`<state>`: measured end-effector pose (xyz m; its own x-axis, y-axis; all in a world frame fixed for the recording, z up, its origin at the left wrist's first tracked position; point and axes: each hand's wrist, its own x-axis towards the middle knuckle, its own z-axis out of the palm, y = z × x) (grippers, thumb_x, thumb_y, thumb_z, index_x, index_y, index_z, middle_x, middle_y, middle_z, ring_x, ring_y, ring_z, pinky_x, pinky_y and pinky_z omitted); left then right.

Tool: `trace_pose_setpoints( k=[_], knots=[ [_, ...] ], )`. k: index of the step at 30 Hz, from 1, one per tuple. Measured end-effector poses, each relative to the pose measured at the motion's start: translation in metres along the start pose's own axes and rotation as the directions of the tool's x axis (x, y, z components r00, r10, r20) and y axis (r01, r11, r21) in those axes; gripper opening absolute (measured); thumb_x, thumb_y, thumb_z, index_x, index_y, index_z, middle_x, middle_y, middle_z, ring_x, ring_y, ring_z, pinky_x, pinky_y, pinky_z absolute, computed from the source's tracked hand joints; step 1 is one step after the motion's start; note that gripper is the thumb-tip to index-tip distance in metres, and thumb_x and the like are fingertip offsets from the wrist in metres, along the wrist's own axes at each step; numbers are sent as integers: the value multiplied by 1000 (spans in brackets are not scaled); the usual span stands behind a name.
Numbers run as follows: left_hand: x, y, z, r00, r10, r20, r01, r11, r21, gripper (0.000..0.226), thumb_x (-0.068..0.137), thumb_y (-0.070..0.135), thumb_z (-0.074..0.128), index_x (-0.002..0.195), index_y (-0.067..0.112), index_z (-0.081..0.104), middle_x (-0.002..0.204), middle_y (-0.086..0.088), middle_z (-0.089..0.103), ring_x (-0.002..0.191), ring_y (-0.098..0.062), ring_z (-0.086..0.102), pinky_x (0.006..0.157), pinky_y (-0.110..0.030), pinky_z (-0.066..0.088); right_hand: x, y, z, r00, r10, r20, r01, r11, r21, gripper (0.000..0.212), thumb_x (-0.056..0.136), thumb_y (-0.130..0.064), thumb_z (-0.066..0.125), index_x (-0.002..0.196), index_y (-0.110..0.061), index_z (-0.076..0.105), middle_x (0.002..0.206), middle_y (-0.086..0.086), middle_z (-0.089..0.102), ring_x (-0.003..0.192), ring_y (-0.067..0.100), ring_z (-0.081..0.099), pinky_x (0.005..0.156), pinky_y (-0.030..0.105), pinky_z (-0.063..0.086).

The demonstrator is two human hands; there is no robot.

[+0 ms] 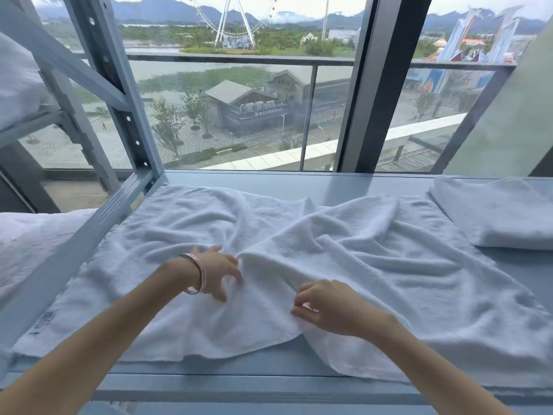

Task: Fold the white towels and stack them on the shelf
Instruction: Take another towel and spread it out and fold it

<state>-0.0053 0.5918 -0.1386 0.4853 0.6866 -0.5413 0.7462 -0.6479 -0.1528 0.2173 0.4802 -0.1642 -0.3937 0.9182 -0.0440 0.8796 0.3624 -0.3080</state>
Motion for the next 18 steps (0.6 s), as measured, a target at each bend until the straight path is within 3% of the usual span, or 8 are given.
trace_pose_setpoints(
  k=[2, 4, 6, 8, 11, 13, 15, 18],
  knots=[
    [15, 3, -7, 947, -12, -320, -46, 984, -172, 37, 92, 31, 54, 128, 32, 49, 135, 2, 46, 125, -21, 44, 100, -37, 38, 7, 5, 0, 989, 36, -141, -17, 991, 132, 18, 92, -33, 54, 95, -23, 68, 94, -5, 65, 79, 15, 59, 71, 29, 46],
    [37, 13, -9, 874, -72, -480, -85, 951, -297, 39, 94, 28, 50, 133, 26, 44, 136, 1, 45, 120, -21, 48, 95, -35, 41, 19, 19, 4, 961, 109, -255, -73, 986, 147, 19, 92, -30, 54, 105, -23, 65, 107, -4, 62, 91, 21, 61, 79, 38, 50],
    [56, 24, -5, 896, 0, -445, -155, 937, -312, 61, 89, 37, 57, 143, 26, 30, 145, 2, 37, 127, -21, 44, 99, -33, 37, 31, 33, 13, 963, 176, -205, -166, 984, 66, 35, 92, -33, 53, 124, -21, 55, 127, -2, 52, 113, 25, 53, 92, 41, 45],
    [72, 31, 1, 932, 86, -352, -203, 928, -312, 90, 77, 44, 70, 148, 25, 17, 151, 3, 26, 135, -17, 33, 106, -27, 29, 37, 48, 20, 964, 261, -48, -265, 958, -112, 57, 89, -45, 53, 138, -20, 39, 143, 0, 37, 131, 26, 36, 104, 43, 35],
    [89, 25, -3, 943, 111, -315, -234, 893, -385, 120, 60, 44, 83, 149, 30, 4, 154, 2, 19, 139, -16, 26, 111, -25, 24, 31, 69, 17, 931, 363, 23, -354, 919, -171, 76, 79, -61, 56, 140, -24, 31, 148, 2, 24, 137, 26, 22, 108, 50, 27],
    [100, 19, -8, 959, 118, -257, -217, 890, -401, 136, 49, 47, 88, 145, 43, -8, 156, -1, 8, 143, -19, 15, 115, -35, 22, 15, 82, 10, 884, 464, 60, -455, 883, -116, 88, 73, -67, 60, 143, -27, 25, 151, 4, 14, 140, 27, 14, 111, 53, 21],
    [112, 13, -11, 981, 97, -167, -152, 919, -363, 143, 43, 52, 88, 137, 52, -20, 157, -3, -9, 145, -21, -7, 117, -47, 14, -7, 94, 5, 818, 562, 119, -553, 827, -106, 99, 68, -71, 60, 146, -32, 14, 154, 4, -1, 142, 27, 1, 111, 57, 14],
    [123, 12, -21, 995, 77, -57, -90, 955, -283, 139, 46, 54, 87, 140, 51, -16, 154, 0, -24, 140, -27, -25, 113, -59, 9, -29, 105, 3, 744, 631, 220, -628, 773, -96, 109, 62, -76, 61, 146, -41, 0, 155, 3, -17, 142, 27, -15, 108, 65, 6]
  ],
)
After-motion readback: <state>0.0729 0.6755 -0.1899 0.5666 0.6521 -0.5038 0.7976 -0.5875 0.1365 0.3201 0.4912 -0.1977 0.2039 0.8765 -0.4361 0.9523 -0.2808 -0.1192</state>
